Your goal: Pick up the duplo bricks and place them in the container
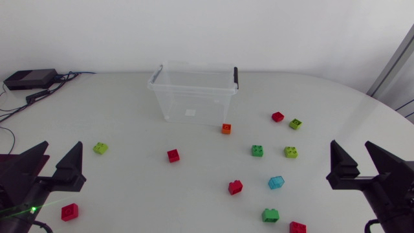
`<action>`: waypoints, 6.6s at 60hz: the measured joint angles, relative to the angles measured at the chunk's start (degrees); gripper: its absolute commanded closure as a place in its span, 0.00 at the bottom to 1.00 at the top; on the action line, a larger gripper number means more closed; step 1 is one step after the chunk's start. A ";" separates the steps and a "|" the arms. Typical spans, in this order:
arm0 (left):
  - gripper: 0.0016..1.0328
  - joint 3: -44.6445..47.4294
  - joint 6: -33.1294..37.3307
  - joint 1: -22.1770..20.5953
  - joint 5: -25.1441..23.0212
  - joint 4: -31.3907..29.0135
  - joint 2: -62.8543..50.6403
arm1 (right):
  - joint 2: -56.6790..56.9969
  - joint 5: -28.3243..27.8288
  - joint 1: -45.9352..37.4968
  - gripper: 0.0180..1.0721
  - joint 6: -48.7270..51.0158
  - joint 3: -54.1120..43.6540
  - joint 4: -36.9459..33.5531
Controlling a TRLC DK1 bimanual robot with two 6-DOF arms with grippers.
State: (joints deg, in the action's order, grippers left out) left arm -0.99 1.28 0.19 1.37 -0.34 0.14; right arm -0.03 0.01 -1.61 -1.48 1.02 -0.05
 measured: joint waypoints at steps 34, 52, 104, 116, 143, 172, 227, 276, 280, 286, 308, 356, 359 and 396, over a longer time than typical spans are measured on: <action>0.05 -0.20 1.81 -2.21 0.00 -0.26 -0.02 | 0.00 0.00 -0.02 0.04 0.00 0.00 0.46; 0.06 -20.90 2.49 -3.21 0.00 -10.21 -25.24 | -1.77 -0.15 0.00 0.04 0.00 0.90 2.14; 0.07 -39.26 78.51 19.76 -2.16 -42.64 -72.96 | -58.80 -12.41 -5.27 0.04 15.96 31.76 -14.99; 0.10 -35.19 84.21 20.28 -2.73 -46.58 -72.83 | -66.53 -13.81 -5.27 0.04 25.94 36.00 -20.55; 0.27 -29.97 84.00 18.75 -4.66 -44.22 -71.25 | -67.60 -15.04 -6.47 0.04 30.25 36.94 -20.94; 0.65 -27.45 83.87 21.42 -5.42 -40.22 -74.84 | -67.10 -15.26 -7.56 0.04 30.27 37.05 -20.90; 0.64 -67.43 39.21 -6.29 -26.12 -21.22 -89.11 | -93.29 -11.87 -2.58 0.04 30.12 55.06 -16.00; 0.04 -92.80 24.24 -10.27 -25.83 -11.19 -113.55 | -110.71 -15.06 -7.67 0.04 33.03 69.18 -17.18; 0.04 -92.70 24.24 -9.01 -25.29 -13.92 -111.84 | -111.89 -15.06 -8.35 0.04 34.21 71.47 -18.62; 0.04 -91.60 24.83 -5.38 -24.85 -16.72 -106.79 | -114.62 -15.04 -9.01 0.04 35.89 75.67 -20.31; 0.04 -73.55 33.27 5.95 -21.88 -19.39 -93.31 | -123.54 -15.08 -9.79 0.11 40.83 82.51 -24.44; 0.06 -49.00 38.66 12.57 -15.61 -15.30 -90.95 | -114.09 -16.76 -10.21 0.82 42.64 79.30 -28.52; 0.06 -48.37 38.75 12.81 -14.08 -13.33 -91.34 | -110.79 -16.74 -9.68 0.82 42.40 78.97 -29.14; 0.62 -46.93 38.84 14.12 -10.25 -6.93 -101.66 | -94.07 -19.28 7.08 0.82 32.76 81.94 -35.45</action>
State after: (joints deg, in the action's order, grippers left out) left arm -47.92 40.12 14.31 -8.88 -7.27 -101.51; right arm -94.11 -19.27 5.48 31.29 82.96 -35.51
